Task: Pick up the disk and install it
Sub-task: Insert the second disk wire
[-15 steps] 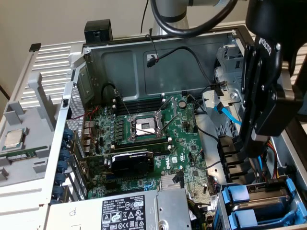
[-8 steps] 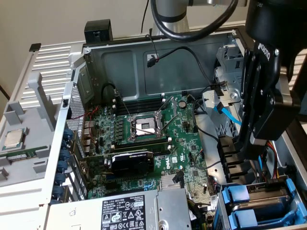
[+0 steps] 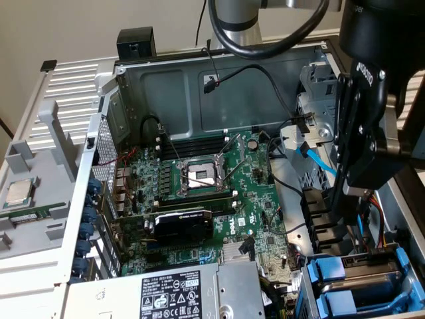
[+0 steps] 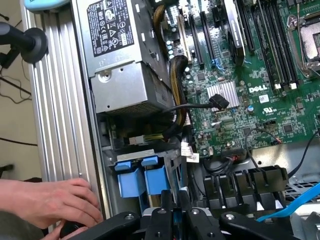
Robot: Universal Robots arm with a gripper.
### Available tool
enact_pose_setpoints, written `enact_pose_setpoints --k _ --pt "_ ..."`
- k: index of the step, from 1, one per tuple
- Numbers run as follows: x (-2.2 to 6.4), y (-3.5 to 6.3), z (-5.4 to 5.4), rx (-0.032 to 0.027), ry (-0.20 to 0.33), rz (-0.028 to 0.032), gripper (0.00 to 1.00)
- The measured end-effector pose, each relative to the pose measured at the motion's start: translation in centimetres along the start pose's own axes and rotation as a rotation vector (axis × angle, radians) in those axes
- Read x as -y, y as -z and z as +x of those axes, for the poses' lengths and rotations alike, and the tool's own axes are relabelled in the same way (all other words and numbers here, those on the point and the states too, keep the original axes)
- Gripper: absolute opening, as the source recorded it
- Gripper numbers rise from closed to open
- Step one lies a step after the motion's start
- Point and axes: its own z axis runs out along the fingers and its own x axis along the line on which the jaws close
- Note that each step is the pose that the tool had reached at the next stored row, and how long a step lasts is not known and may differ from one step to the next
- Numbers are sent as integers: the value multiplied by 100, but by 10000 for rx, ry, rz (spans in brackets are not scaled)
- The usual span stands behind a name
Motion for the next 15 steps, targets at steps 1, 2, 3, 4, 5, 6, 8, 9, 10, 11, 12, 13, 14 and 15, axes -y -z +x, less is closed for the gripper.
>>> enact_pose_setpoints --k 1,2,3,4,5,6,8,9,10,11,12,13,14,15 --pt "0 0 0 -1 2 -6 16" --pt "0 0 0 -2 2 -9 16" --pt "0 0 0 -2 2 -11 16" --pt "0 0 0 -3 3 -11 16" --pt "0 0 0 -3 3 -11 16" --pt "0 1 0 -1 4 -11 16" --pt "0 10 3 -1 3 -11 16" --pt "-1 19 5 -3 4 -11 16" --pt "0 28 7 -1 4 -11 16" --pt "1 40 10 -2 4 -11 16" --pt "4 51 15 -1 4 -11 16" --pt "8 61 22 0 5 -11 16" --pt "14 68 32 -2 3 -11 16" --pt "24 71 45 -1 4 -12 16"
